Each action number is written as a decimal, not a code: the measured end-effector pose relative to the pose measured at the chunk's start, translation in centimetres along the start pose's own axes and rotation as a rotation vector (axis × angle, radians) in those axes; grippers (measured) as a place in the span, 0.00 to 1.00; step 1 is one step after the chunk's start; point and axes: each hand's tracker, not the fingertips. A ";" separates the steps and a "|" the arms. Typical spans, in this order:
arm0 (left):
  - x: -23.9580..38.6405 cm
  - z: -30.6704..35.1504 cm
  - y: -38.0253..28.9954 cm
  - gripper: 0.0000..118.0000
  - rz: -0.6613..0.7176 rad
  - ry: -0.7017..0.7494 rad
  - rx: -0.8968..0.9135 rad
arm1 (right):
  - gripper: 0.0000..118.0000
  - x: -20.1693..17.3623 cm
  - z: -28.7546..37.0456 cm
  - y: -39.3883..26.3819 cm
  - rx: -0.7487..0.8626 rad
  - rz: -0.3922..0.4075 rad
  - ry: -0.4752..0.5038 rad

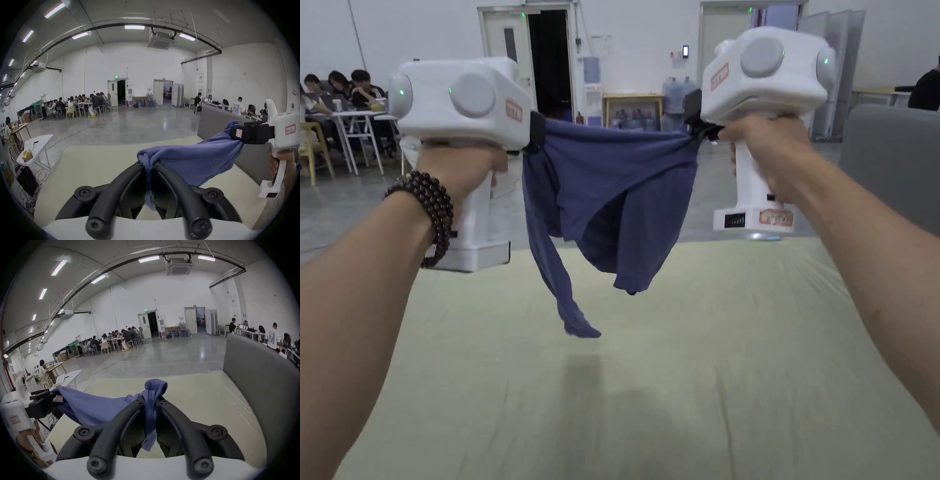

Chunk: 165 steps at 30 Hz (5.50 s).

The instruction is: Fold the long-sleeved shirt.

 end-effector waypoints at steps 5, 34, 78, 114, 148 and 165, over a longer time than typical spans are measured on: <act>0.5 -5.5 -11.9 0.03 -0.002 -0.013 -0.187 | 0.11 3.2 -5.9 -11.4 -0.184 -0.094 -0.007; 8.4 20.1 -53.0 0.03 0.112 -0.079 -0.479 | 0.11 4.7 19.5 -54.9 -0.568 -0.088 -0.017; 7.5 16.3 -51.5 0.08 0.341 -0.071 -0.532 | 0.29 1.5 5.9 -36.4 -0.443 0.172 0.125; 1.0 14.1 -34.0 0.08 0.215 0.016 -0.265 | 0.03 -0.7 1.8 -18.4 -0.379 0.344 0.036; -1.4 -4.8 -4.9 0.08 -0.116 0.163 -0.087 | 0.03 5.1 -1.6 -1.7 -0.005 0.051 -0.163; 2.8 12.3 -40.4 0.08 0.040 0.049 -0.270 | 0.03 9.2 14.9 -37.4 -0.257 0.040 -0.022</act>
